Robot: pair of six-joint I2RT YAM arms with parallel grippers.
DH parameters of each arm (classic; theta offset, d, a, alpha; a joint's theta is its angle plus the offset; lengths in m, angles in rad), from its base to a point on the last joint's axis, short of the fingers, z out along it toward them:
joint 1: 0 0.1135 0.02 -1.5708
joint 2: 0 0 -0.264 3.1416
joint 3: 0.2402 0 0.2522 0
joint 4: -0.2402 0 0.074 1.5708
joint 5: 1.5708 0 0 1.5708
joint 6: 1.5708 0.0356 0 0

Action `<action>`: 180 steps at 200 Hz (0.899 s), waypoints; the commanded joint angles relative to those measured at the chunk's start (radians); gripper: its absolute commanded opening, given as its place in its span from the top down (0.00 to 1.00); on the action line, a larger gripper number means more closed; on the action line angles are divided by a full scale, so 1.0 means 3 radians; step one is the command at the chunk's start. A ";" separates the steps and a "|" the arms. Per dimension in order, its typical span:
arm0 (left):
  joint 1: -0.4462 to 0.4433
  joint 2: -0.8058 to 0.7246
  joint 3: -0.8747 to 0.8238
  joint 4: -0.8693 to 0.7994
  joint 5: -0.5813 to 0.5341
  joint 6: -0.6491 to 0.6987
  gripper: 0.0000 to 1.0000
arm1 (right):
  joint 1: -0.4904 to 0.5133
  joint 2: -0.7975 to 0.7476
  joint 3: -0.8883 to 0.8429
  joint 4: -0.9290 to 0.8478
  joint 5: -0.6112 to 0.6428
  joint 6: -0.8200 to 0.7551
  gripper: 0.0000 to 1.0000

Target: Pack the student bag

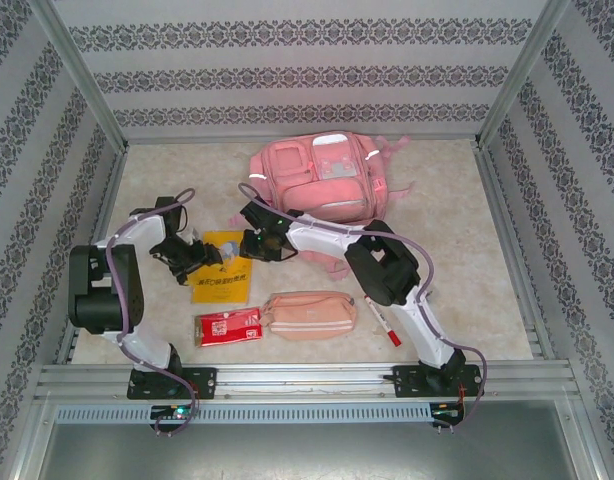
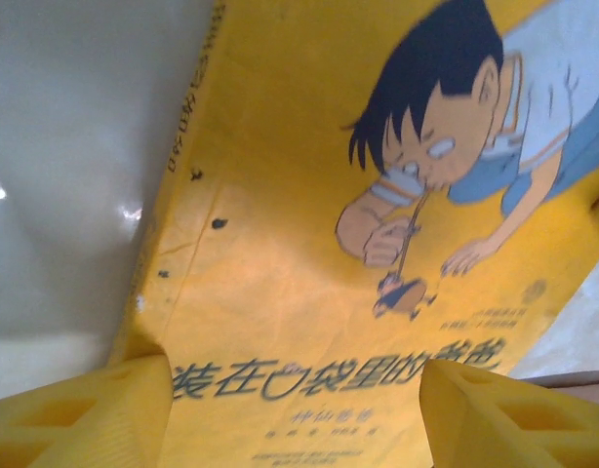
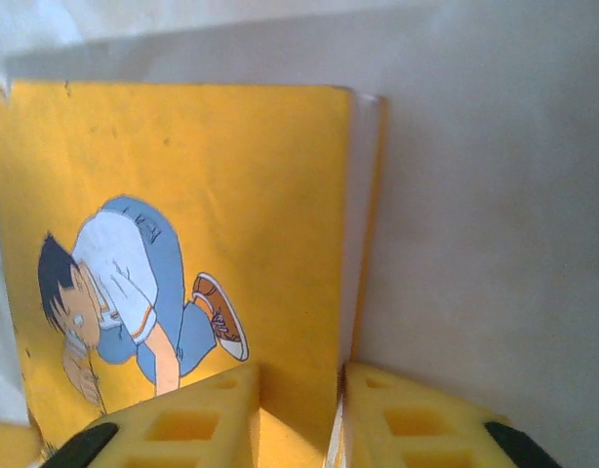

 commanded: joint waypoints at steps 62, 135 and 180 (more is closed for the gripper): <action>0.0382 -0.0071 -0.0198 -0.0045 0.0595 -0.0075 0.35 | -0.0130 0.0443 0.0631 -0.0384 -0.0273 -0.0442 0.78; 0.0298 0.0184 -0.0336 0.0415 0.0909 0.0213 0.40 | -0.0135 0.0518 0.0543 -0.0237 -0.0534 -0.0329 0.89; 0.0298 0.0008 -0.0412 0.0728 0.1276 0.0304 0.39 | -0.0135 0.0546 0.0412 0.0035 -0.0821 -0.0233 0.90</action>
